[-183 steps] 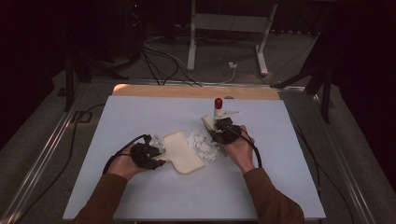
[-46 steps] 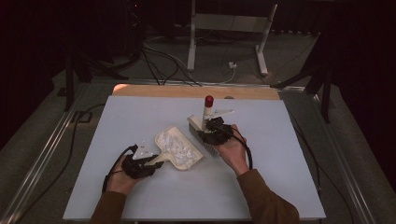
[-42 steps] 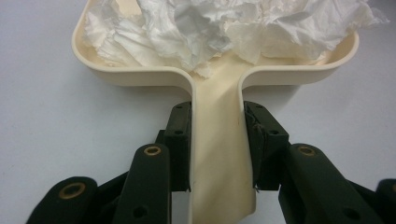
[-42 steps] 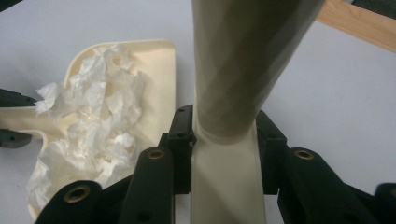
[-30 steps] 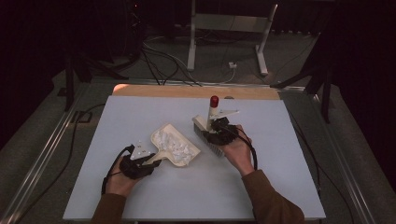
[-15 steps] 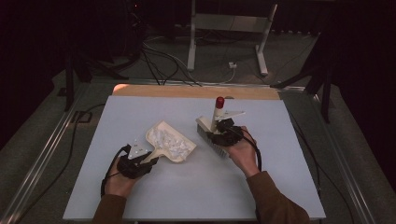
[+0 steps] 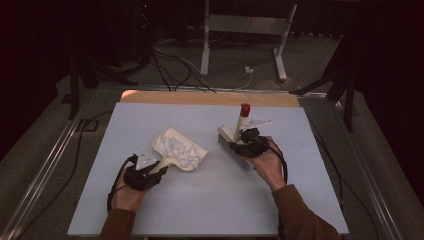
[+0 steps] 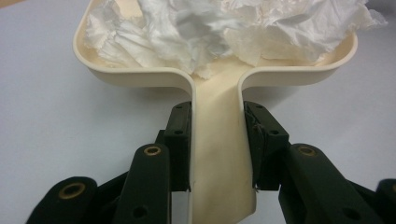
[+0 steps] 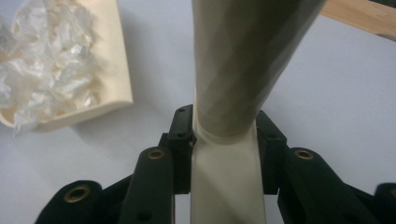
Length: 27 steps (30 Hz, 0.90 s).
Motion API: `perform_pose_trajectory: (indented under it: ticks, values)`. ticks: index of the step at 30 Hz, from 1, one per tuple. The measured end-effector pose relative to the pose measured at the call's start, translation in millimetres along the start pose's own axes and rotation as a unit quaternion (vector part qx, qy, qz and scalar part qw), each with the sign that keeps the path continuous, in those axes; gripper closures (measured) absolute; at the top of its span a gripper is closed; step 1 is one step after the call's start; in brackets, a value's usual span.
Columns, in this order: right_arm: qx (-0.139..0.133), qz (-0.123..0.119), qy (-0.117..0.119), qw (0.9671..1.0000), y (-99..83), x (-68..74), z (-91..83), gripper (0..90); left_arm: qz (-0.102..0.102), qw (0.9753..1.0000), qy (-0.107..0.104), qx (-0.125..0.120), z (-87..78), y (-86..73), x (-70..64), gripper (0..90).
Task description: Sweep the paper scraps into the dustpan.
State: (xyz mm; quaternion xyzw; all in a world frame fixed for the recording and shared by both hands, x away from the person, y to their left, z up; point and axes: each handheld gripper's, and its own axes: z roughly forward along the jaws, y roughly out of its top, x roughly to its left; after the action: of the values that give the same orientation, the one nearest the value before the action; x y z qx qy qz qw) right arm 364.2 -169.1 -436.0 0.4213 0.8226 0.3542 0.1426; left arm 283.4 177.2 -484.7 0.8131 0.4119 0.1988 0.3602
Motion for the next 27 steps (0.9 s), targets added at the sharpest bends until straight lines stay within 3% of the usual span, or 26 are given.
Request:
perform_pose_trajectory:
  ticks: [13, 27]
  values:
    - [-0.004, -0.004, -0.005, 1.0000, -7.5, -6.6, -14.3, 66.6, -0.041, 0.9985, 0.035, -0.010, -3.3, -4.8, 6.3, 66.6]
    - [-0.003, -0.014, -0.007, 0.9999, -14.1, -10.9, -26.1, 66.6, -0.091, 0.9929, 0.074, -0.019, -9.0, -15.6, 13.3, 66.6]
